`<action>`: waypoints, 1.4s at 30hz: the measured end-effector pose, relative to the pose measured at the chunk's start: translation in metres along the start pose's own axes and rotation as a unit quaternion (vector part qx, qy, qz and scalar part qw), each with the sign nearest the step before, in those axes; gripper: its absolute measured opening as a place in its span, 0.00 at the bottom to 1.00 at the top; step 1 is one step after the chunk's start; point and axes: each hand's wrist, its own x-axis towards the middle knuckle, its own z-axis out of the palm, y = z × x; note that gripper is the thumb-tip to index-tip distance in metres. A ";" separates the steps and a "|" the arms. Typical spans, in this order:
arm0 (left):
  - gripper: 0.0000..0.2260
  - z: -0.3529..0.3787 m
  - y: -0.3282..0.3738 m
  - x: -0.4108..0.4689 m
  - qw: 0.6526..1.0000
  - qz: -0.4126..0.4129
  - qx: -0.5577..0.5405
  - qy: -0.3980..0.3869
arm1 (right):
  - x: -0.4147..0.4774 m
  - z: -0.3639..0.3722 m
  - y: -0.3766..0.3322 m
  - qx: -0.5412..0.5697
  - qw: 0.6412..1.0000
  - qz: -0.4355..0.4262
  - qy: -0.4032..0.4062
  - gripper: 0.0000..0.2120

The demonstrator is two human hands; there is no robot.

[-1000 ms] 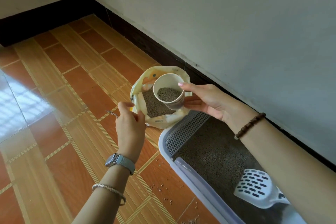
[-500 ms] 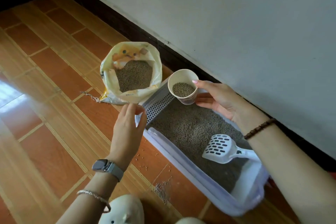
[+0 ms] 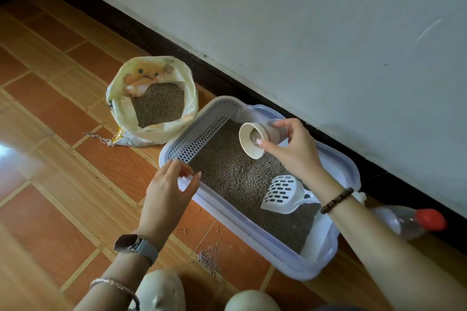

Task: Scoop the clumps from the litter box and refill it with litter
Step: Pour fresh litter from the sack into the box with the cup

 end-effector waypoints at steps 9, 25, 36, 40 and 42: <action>0.10 0.003 -0.002 -0.001 1.000 0.009 -0.001 -0.004 | -0.013 0.003 0.013 -0.113 0.986 -0.122 0.018 0.28; 0.10 0.005 -0.001 -0.004 1.000 0.008 0.007 0.006 | -0.021 -0.003 0.012 -0.241 0.919 -0.306 0.061 0.26; 0.08 0.006 0.001 -0.004 1.000 0.005 -0.001 0.015 | -0.015 0.004 0.002 0.001 0.992 -0.107 0.073 0.27; 0.06 -0.001 0.000 0.003 1.000 0.008 -0.004 0.019 | -0.001 0.010 -0.023 0.097 0.994 -0.006 0.041 0.26; 0.03 -0.009 -0.004 0.013 0.998 0.004 -0.010 0.056 | 0.008 0.017 -0.043 0.136 0.990 -0.008 0.024 0.26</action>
